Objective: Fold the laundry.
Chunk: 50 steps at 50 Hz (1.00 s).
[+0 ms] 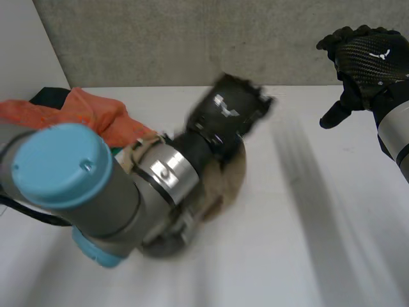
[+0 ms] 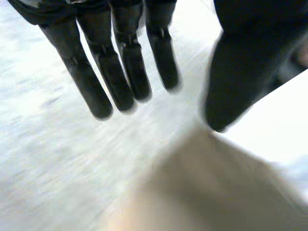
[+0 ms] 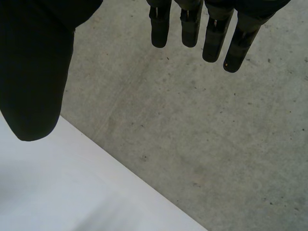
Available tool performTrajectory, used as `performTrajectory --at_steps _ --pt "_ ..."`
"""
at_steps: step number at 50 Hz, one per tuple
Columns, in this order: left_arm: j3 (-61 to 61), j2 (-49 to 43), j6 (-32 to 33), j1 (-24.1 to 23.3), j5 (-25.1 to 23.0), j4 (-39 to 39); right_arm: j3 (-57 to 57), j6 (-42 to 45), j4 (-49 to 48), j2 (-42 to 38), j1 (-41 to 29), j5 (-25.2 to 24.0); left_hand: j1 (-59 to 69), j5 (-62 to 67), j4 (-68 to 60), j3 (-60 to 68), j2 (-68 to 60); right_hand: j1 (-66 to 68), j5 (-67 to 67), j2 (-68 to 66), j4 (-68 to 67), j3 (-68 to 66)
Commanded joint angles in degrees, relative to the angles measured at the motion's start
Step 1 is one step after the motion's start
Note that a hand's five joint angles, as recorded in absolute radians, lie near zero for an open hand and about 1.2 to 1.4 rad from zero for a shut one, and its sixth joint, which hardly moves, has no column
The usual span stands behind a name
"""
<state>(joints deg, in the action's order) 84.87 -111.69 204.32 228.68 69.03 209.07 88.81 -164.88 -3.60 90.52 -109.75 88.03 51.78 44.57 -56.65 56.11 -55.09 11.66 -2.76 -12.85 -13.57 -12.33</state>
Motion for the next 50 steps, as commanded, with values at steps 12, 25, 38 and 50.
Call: performTrajectory --at_steps 12,25,38,50 --pt "7.5 11.9 -2.5 6.8 10.2 -2.1 0.0 8.9 1.7 -4.7 1.6 -3.0 -39.6 -42.3 44.4 -43.9 42.9 -1.7 2.8 2.8 3.6 2.3" --pt "10.1 10.8 -2.4 20.7 11.9 -12.1 1.3 9.8 12.9 -13.8 -8.6 -4.9 -38.0 -40.8 42.9 -42.4 41.3 -1.7 2.8 2.8 3.6 2.3" --pt "7.4 3.2 0.1 25.2 11.4 -12.8 8.3 4.2 -5.8 -22.2 -15.0 3.7 -38.2 -41.0 43.1 -42.5 41.5 37.9 -36.8 -36.7 -36.0 -37.3" --pt "4.3 1.0 1.0 25.3 11.3 -12.6 6.5 24.9 -12.8 -20.4 -2.0 7.5 -38.7 -41.5 43.6 -43.0 42.0 68.3 -67.2 -67.2 -66.4 -67.7"
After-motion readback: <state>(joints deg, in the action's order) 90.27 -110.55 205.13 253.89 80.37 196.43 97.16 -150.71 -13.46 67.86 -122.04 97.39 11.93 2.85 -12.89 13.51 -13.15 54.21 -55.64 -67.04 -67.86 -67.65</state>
